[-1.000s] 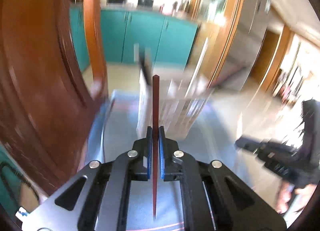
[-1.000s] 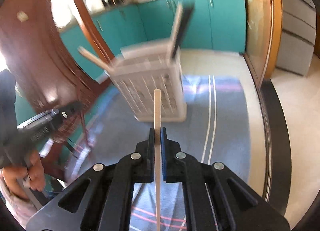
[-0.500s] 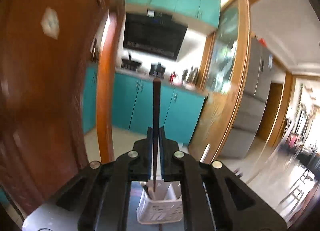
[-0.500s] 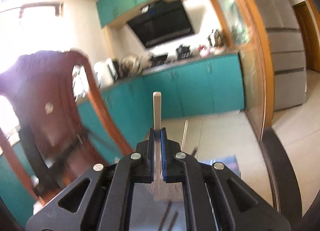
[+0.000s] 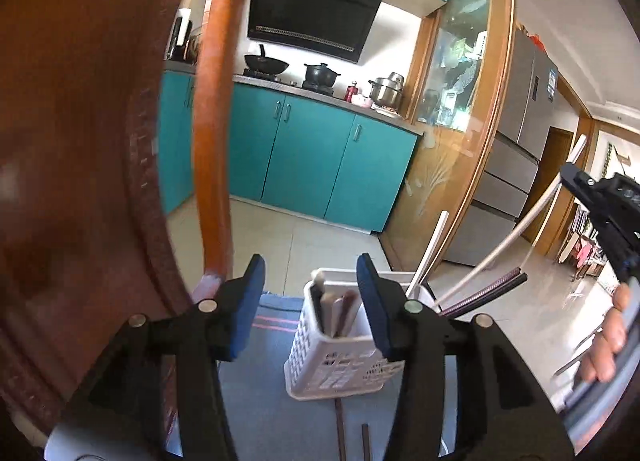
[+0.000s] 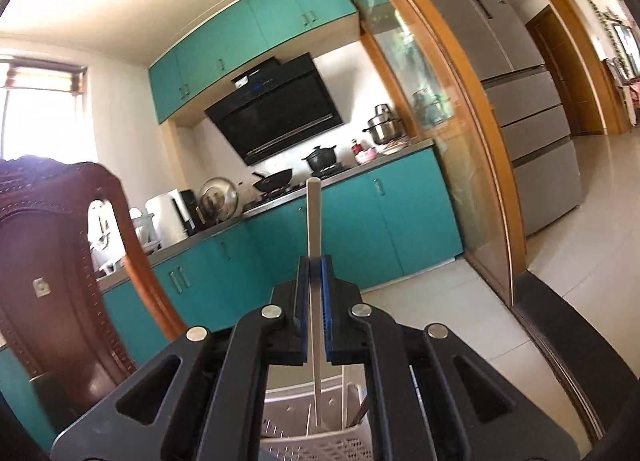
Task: Organize utensils
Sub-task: 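Lift both chopsticks, insert them into the white basket and open both grippers, then grasp a dark brown chopstick with the left gripper while the right gripper approaches another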
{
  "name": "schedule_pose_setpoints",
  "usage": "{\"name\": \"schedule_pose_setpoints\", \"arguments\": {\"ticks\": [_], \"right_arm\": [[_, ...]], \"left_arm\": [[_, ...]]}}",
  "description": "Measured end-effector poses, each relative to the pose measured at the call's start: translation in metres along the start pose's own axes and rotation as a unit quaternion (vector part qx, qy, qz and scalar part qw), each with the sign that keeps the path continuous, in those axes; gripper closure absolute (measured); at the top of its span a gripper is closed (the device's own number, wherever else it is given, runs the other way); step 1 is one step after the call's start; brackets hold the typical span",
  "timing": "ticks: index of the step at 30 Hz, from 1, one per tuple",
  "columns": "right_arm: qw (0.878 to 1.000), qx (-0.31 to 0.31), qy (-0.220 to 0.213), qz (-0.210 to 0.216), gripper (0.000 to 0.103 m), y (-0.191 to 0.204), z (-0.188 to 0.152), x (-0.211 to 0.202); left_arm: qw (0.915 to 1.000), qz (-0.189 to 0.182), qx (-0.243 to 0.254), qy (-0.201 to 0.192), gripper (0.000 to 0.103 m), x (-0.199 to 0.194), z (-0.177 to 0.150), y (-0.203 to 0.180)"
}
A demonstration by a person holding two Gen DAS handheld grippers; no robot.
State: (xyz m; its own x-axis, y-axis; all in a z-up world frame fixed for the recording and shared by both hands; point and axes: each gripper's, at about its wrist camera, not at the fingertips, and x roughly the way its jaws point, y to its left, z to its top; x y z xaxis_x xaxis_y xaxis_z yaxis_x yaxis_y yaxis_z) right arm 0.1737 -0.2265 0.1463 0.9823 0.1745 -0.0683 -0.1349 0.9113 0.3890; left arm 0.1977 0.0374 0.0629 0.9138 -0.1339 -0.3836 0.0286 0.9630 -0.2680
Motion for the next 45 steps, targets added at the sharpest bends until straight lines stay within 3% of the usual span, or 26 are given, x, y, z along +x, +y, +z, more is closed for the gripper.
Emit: {"name": "schedule_pose_setpoints", "arguments": {"ticks": [5, 13, 15, 19, 25, 26, 28, 31, 32, 34, 38, 42, 44, 45], "right_arm": [[1.000, -0.013, -0.008, -0.010, 0.096, 0.000, -0.012, 0.014], [0.995, -0.070, 0.073, -0.011, 0.096, 0.020, -0.057, 0.045], [0.993, -0.081, 0.085, -0.013, 0.095, 0.024, -0.064, 0.041], [0.992, -0.093, 0.087, -0.022, 0.073, 0.026, -0.068, 0.020], [0.990, -0.086, 0.114, -0.001, 0.072, 0.017, -0.079, -0.028], [0.987, -0.095, 0.132, -0.002, 0.072, 0.015, -0.089, -0.031], [0.969, -0.120, 0.215, -0.010, 0.072, 0.006, -0.127, -0.023], [0.914, -0.138, 0.379, -0.039, 0.072, -0.012, -0.198, 0.008], [0.898, -0.136, 0.416, -0.049, 0.072, -0.016, -0.215, 0.016], [0.877, -0.128, 0.461, -0.045, 0.072, -0.020, -0.236, 0.024], [0.859, -0.154, 0.485, -0.054, 0.072, -0.012, -0.257, 0.028], [0.859, -0.169, 0.480, -0.064, 0.072, -0.006, -0.261, 0.032], [0.859, -0.169, 0.477, -0.072, 0.078, -0.007, -0.262, 0.033], [0.860, -0.166, 0.476, -0.077, 0.088, -0.008, -0.262, 0.033]], "left_arm": [[0.9992, 0.000, 0.036, 0.018, 0.055, -0.009, -0.018, 0.002], [0.9919, 0.013, 0.083, 0.095, 0.055, 0.012, -0.067, -0.003], [0.9910, 0.012, 0.096, 0.092, 0.055, 0.009, -0.069, -0.007], [0.9901, 0.016, 0.101, 0.097, 0.052, 0.009, -0.071, -0.006], [0.9867, 0.057, 0.078, 0.131, 0.052, 0.015, -0.078, 0.010], [0.9861, 0.062, 0.074, 0.135, 0.052, 0.017, -0.078, 0.011], [0.9838, 0.074, 0.066, 0.149, 0.052, 0.020, -0.081, 0.016], [0.9774, 0.096, 0.059, 0.179, 0.052, 0.028, -0.094, 0.021], [0.9745, 0.104, 0.058, 0.190, 0.051, 0.030, -0.098, 0.022], [0.9697, 0.114, 0.058, 0.208, 0.048, 0.034, -0.104, 0.022], [0.9672, 0.113, 0.068, 0.217, 0.042, 0.036, -0.108, 0.017], [0.9649, 0.113, 0.078, 0.224, 0.039, 0.038, -0.111, 0.015], [0.9631, 0.115, 0.082, 0.229, 0.039, 0.040, -0.114, 0.016], [0.9623, 0.116, 0.083, 0.232, 0.039, 0.042, -0.115, 0.016]]}}
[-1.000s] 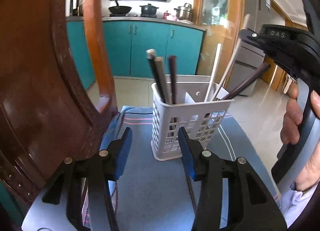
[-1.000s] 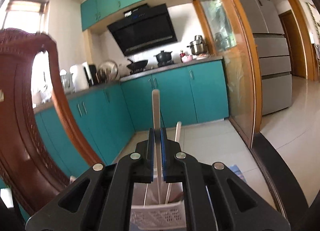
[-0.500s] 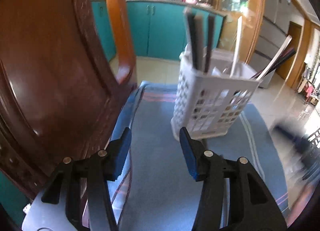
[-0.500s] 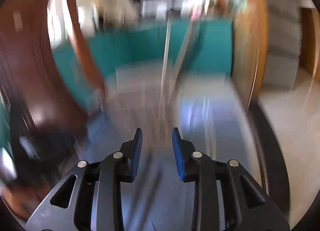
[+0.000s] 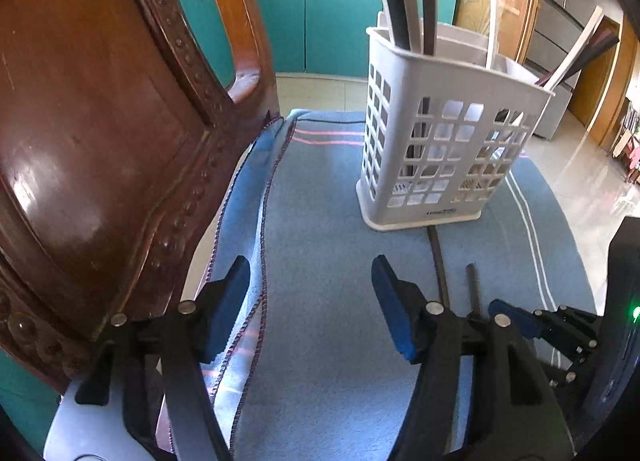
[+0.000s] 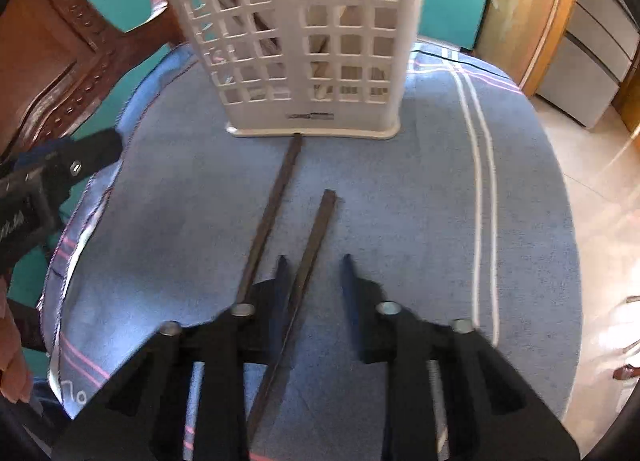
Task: Organize utensils
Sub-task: 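Grasp a dark brown chopstick with the left gripper while the right gripper approaches another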
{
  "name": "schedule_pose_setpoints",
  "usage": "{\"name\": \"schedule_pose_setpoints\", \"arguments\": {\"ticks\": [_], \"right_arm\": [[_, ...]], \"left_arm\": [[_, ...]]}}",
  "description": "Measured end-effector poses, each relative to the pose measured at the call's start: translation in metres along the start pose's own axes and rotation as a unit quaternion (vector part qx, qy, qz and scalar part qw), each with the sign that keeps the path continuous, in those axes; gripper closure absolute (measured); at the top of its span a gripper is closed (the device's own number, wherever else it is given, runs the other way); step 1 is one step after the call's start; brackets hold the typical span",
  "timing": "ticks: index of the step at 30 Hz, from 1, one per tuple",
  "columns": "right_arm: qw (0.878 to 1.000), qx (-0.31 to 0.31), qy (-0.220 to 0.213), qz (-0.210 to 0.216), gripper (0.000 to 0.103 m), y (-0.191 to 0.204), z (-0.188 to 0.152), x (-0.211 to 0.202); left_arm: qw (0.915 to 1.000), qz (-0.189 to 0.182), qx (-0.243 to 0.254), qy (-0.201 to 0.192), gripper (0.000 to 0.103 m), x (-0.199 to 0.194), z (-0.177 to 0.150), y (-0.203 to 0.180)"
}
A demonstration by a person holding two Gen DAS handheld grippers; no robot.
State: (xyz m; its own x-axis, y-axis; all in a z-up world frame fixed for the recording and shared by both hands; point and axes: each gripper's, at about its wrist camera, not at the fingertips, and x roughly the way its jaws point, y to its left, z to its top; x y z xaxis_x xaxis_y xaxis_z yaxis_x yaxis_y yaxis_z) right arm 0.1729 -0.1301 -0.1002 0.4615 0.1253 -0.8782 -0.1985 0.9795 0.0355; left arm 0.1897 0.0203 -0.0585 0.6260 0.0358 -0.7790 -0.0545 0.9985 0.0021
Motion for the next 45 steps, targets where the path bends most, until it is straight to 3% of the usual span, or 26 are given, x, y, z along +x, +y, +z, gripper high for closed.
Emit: {"name": "schedule_pose_setpoints", "arguments": {"ticks": [6, 14, 17, 21, 25, 30, 33, 35, 42, 45], "right_arm": [[0.999, 0.043, -0.002, -0.010, 0.096, -0.027, 0.005, -0.003], [0.995, 0.100, -0.004, -0.008, 0.096, -0.062, 0.008, -0.005], [0.994, 0.108, -0.012, -0.007, 0.093, -0.066, 0.010, -0.009], [0.992, 0.118, -0.035, -0.009, 0.086, -0.074, 0.015, -0.017], [0.991, 0.128, -0.050, -0.004, 0.072, -0.075, 0.012, -0.026], [0.990, 0.134, -0.051, -0.007, 0.070, -0.080, 0.011, -0.029], [0.990, 0.135, -0.049, -0.008, 0.067, -0.080, 0.011, -0.028], [0.990, 0.135, -0.046, -0.009, 0.067, -0.081, 0.009, -0.027], [0.990, 0.136, -0.038, -0.014, 0.064, -0.081, 0.010, -0.022], [0.990, 0.134, -0.036, -0.015, 0.064, -0.080, 0.010, -0.021]], "left_arm": [[0.9999, -0.001, 0.010, 0.008, 0.036, 0.002, -0.002, -0.005], [0.9986, -0.029, 0.036, 0.024, 0.034, 0.010, -0.008, -0.031], [0.9972, -0.049, 0.043, 0.036, 0.034, 0.015, -0.011, -0.042], [0.9958, -0.047, 0.063, 0.046, 0.034, 0.026, -0.018, -0.059], [0.9940, -0.047, 0.079, 0.059, 0.034, 0.033, -0.022, -0.069], [0.9918, -0.054, 0.095, 0.067, 0.035, 0.041, -0.028, -0.079], [0.9911, -0.063, 0.092, 0.073, 0.040, 0.044, -0.029, -0.080], [0.9903, -0.069, 0.090, 0.080, 0.057, 0.048, -0.032, -0.080], [0.9902, -0.069, 0.089, 0.083, 0.070, 0.051, -0.036, -0.081], [0.9907, -0.068, 0.083, 0.085, 0.086, 0.051, -0.036, -0.077]]}}
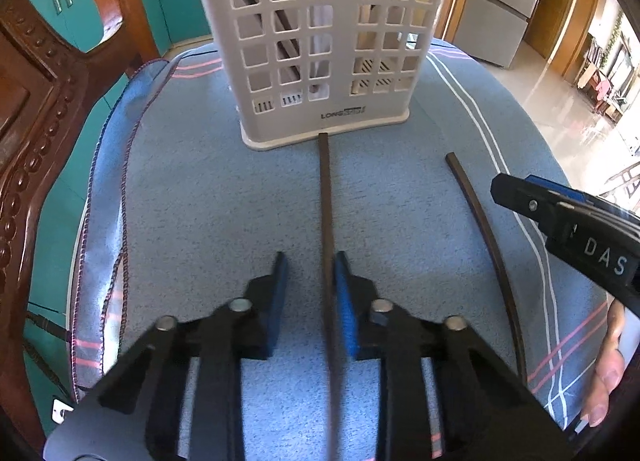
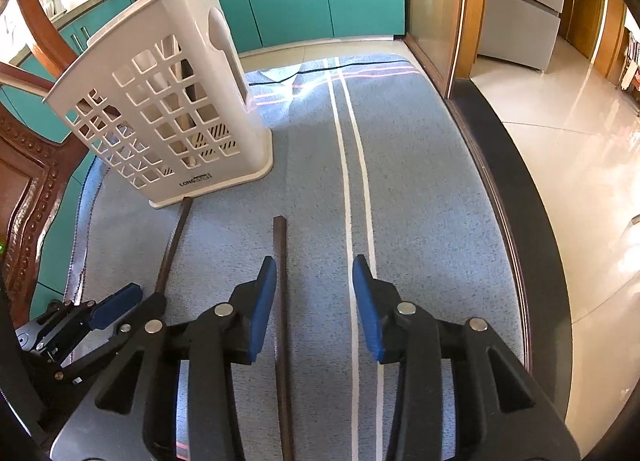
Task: Organize utensils
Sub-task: 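Grasp a dark brown chopstick with the left gripper while the right gripper approaches another, then grasp the last dark brown chopstick with the right gripper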
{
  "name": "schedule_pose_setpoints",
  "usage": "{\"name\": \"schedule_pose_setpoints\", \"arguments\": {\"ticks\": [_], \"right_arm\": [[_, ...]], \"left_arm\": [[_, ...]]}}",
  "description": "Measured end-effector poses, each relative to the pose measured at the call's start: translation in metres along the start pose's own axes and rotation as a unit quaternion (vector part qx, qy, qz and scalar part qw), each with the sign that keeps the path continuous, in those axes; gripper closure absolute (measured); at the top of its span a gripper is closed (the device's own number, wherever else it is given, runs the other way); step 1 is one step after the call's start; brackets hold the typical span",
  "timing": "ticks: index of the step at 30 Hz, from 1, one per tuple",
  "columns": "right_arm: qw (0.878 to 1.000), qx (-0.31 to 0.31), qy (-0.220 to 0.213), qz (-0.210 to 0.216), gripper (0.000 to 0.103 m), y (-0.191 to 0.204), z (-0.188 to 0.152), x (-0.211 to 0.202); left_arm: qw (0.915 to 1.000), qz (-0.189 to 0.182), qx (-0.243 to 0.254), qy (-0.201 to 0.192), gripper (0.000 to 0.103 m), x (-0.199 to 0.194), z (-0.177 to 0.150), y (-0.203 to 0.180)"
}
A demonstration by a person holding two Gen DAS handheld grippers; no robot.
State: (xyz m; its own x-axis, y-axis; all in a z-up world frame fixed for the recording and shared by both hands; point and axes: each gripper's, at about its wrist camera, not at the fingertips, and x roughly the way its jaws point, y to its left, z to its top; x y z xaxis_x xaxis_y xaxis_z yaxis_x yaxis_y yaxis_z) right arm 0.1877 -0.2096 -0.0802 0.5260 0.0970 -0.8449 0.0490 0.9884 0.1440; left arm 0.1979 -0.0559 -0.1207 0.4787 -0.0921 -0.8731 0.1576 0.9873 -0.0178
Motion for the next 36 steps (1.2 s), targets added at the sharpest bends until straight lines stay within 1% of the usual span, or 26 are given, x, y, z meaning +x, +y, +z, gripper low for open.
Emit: {"name": "schedule_pose_setpoints", "arguments": {"ticks": [2, 5, 6, 12, 14, 18, 19, 21, 23, 24, 26, 28, 30, 31, 32, 33, 34, 36], "right_arm": [[1.000, -0.002, 0.001, -0.001, 0.063, 0.002, -0.001, 0.002], [1.000, -0.005, 0.004, -0.002, 0.063, 0.004, -0.002, 0.004], [1.000, -0.005, 0.005, -0.002, 0.063, 0.004, -0.002, 0.005], [1.000, -0.008, 0.008, 0.000, 0.063, 0.007, -0.003, 0.005], [1.000, -0.010, 0.009, 0.000, 0.063, 0.008, -0.003, 0.006], [1.000, -0.016, 0.013, 0.000, 0.062, 0.011, -0.005, 0.008], [1.000, -0.018, 0.015, -0.001, 0.061, 0.012, -0.005, 0.009], [1.000, -0.022, 0.018, -0.002, 0.061, 0.013, -0.007, 0.011], [0.999, -0.027, 0.022, -0.004, 0.061, 0.015, -0.008, 0.013], [0.999, -0.030, 0.023, -0.005, 0.061, 0.016, -0.009, 0.014], [0.999, -0.034, 0.025, -0.008, 0.061, 0.017, -0.010, 0.015], [0.999, -0.036, 0.025, -0.011, 0.061, 0.018, -0.011, 0.017], [0.999, -0.037, 0.024, -0.014, 0.061, 0.018, -0.010, 0.017], [0.999, -0.038, 0.024, -0.015, 0.061, 0.018, -0.010, 0.018], [0.999, -0.040, 0.023, -0.017, 0.061, 0.019, -0.011, 0.018], [0.999, -0.043, 0.022, -0.019, 0.061, 0.019, -0.011, 0.018], [0.998, -0.046, 0.021, -0.021, 0.061, 0.020, -0.011, 0.018], [0.998, -0.059, 0.018, -0.025, 0.061, 0.023, -0.013, 0.018]], "left_arm": [[1.0000, 0.001, -0.005, 0.001, 0.096, -0.004, -0.002, 0.007], [0.9999, 0.000, -0.012, 0.003, 0.096, -0.006, -0.005, 0.011], [0.9999, -0.002, -0.013, 0.004, 0.096, -0.008, -0.009, 0.019], [0.9994, -0.020, -0.026, 0.010, 0.096, -0.014, -0.021, 0.031], [0.9994, -0.016, -0.028, 0.008, 0.096, -0.012, -0.019, 0.038], [0.9995, 0.000, -0.030, 0.001, 0.096, -0.011, -0.025, 0.040], [0.9996, 0.004, -0.028, 0.000, 0.094, -0.013, -0.027, 0.041], [0.9997, 0.014, -0.021, -0.004, 0.088, -0.012, -0.022, 0.030], [0.9994, 0.028, -0.014, -0.011, 0.080, -0.012, -0.022, 0.026], [0.9993, 0.032, -0.015, -0.013, 0.079, -0.012, -0.022, 0.026], [0.9992, 0.031, -0.020, -0.017, 0.073, -0.014, -0.022, 0.027], [0.9989, 0.023, -0.036, -0.018, 0.070, -0.013, -0.020, 0.034], [0.9984, 0.012, -0.053, -0.017, 0.070, -0.014, -0.019, 0.039], [0.9980, 0.013, -0.059, -0.016, 0.077, -0.014, -0.018, 0.043], [0.9976, 0.017, -0.065, -0.016, 0.089, -0.014, -0.019, 0.045], [0.9971, 0.021, -0.072, -0.015, 0.093, -0.015, -0.019, 0.049], [0.9964, 0.017, -0.082, -0.013, 0.096, -0.015, -0.019, 0.053], [0.9947, 0.000, -0.103, -0.007, 0.096, -0.017, -0.020, 0.062]]}}
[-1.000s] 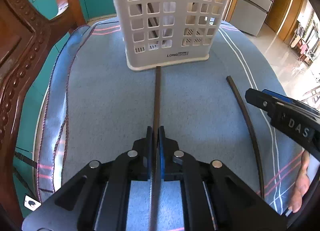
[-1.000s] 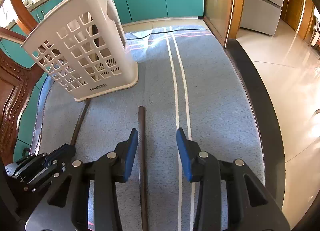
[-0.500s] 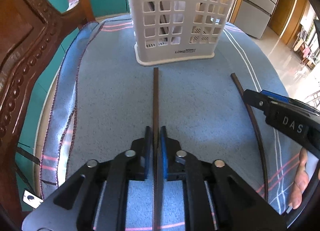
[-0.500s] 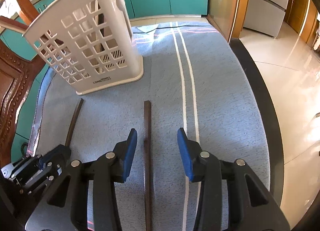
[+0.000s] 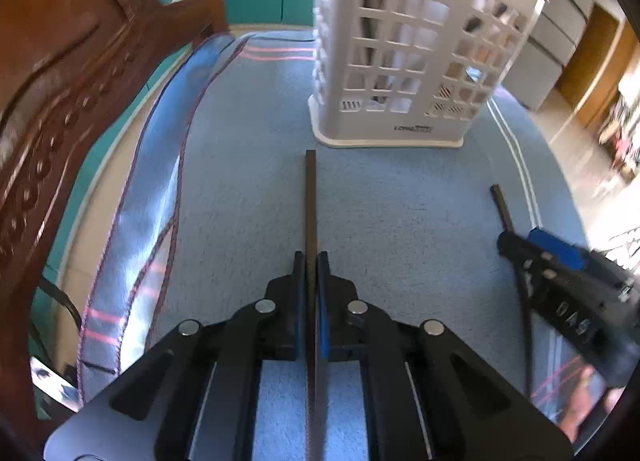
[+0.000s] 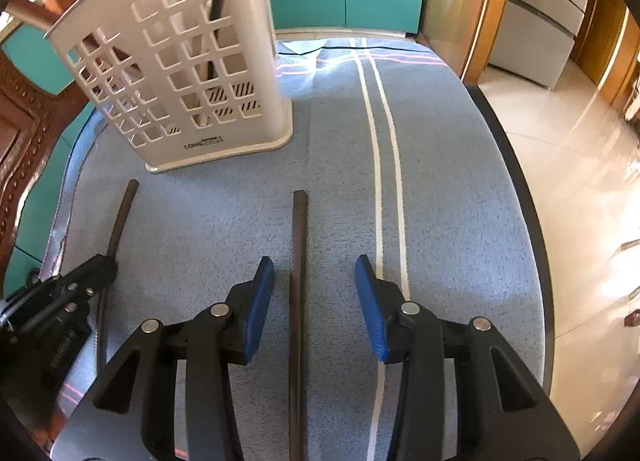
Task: Organize utensils
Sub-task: 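Grasp the last dark brown chopstick with the right gripper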
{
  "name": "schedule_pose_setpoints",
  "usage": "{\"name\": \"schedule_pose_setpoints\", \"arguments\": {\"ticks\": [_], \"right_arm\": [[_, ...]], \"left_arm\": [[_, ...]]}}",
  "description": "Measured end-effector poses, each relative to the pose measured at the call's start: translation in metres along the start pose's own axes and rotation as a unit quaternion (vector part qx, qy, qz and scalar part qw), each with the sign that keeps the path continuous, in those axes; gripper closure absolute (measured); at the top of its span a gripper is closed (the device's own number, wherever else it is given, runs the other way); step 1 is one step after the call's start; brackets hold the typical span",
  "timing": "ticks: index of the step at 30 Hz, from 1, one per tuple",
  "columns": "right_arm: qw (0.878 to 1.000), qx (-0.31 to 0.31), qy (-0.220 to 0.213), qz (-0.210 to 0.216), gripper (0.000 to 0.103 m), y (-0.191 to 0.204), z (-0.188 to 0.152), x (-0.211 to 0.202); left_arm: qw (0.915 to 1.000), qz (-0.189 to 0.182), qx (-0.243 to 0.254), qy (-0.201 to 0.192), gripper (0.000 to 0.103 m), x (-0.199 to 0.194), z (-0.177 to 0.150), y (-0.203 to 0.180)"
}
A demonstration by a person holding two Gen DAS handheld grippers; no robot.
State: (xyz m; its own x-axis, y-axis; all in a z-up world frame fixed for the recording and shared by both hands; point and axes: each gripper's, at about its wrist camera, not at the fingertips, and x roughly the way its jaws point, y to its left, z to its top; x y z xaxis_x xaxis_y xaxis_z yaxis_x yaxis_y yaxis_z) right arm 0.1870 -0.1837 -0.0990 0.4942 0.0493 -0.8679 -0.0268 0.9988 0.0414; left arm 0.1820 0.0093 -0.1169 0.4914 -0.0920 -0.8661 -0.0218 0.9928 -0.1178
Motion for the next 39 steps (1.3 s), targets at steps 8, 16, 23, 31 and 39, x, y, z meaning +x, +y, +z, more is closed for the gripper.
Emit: {"name": "schedule_pose_setpoints", "arguments": {"ticks": [8, 16, 23, 31, 39], "right_arm": [[1.000, -0.017, 0.004, -0.005, 0.061, 0.006, -0.003, -0.001], [0.999, -0.043, 0.007, -0.018, 0.061, 0.009, -0.009, -0.003], [0.999, -0.045, 0.007, -0.004, 0.069, 0.009, -0.012, -0.006], [0.999, -0.042, 0.006, 0.031, 0.097, 0.016, -0.009, -0.008], [0.995, -0.026, -0.060, 0.074, 0.097, 0.005, -0.003, -0.053]], "left_arm": [[1.0000, 0.002, 0.003, -0.004, 0.093, -0.002, -0.002, 0.002], [0.9961, 0.073, 0.042, -0.025, 0.068, 0.007, 0.005, -0.026], [0.9967, 0.055, 0.056, -0.022, 0.088, 0.005, 0.003, -0.028], [0.9981, 0.031, 0.049, -0.022, 0.096, -0.001, -0.003, -0.030], [0.9966, 0.007, 0.049, -0.066, 0.096, -0.029, 0.001, -0.034]]}}
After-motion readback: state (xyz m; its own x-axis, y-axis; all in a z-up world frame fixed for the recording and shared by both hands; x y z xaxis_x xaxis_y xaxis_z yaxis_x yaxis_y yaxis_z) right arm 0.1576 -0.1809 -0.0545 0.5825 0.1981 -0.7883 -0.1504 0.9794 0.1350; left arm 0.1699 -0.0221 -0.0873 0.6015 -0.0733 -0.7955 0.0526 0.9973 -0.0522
